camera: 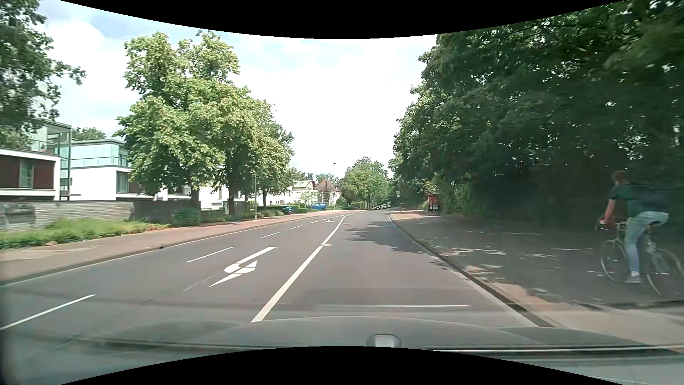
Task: Follow the waypoints while adhering to traffic rules and regulations
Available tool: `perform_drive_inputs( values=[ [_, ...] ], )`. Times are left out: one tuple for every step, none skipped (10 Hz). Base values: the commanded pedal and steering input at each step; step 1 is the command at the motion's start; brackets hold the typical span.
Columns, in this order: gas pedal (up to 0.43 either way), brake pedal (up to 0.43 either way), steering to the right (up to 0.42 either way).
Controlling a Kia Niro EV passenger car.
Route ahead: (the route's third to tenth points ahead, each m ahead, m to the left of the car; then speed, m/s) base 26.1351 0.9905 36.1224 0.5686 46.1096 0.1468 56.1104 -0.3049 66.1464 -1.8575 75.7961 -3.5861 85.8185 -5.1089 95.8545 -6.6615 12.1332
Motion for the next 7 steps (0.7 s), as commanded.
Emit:
perform_drive_inputs(
  values=[
    [0.197, 0.018, 0.008],
    [0.189, 0.018, 0.009],
    [0.189, 0.018, 0.01],
    [0.189, 0.018, 0.012],
    [0.189, 0.018, 0.012],
    [0.189, 0.018, 0.012],
    [0.189, 0.018, 0.012]
  ],
)
